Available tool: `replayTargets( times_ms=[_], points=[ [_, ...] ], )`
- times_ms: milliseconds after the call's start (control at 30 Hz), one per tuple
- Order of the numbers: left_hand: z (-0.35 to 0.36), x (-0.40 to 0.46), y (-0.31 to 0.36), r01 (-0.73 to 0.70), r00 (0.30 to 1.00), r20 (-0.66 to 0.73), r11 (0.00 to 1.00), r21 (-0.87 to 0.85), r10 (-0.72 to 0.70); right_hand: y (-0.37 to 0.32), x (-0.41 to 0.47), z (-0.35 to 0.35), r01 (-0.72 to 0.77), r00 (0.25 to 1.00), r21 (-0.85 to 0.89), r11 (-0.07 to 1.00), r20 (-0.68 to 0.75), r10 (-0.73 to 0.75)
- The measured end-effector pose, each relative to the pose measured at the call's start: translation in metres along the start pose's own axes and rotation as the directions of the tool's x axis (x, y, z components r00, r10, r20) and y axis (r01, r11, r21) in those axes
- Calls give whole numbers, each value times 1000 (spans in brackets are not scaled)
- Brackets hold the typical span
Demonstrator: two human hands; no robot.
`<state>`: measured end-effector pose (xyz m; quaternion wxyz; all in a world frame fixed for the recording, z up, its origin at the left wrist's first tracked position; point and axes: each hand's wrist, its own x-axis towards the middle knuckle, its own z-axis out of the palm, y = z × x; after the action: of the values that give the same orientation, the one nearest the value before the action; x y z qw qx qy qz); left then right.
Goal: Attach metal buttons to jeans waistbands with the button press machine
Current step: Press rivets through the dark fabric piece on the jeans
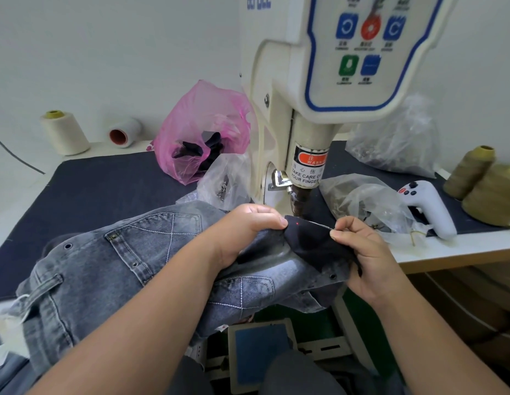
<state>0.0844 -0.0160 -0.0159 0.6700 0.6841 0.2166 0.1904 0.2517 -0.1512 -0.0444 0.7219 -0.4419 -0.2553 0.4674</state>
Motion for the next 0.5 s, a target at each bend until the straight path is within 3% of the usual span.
replayTargets(
  times_ms=[500],
  points=[
    [4, -4, 3, 15, 999, -37, 1000, -2, -15, 1, 0, 0, -5, 1000, 2, 1000, -1, 5]
  ],
)
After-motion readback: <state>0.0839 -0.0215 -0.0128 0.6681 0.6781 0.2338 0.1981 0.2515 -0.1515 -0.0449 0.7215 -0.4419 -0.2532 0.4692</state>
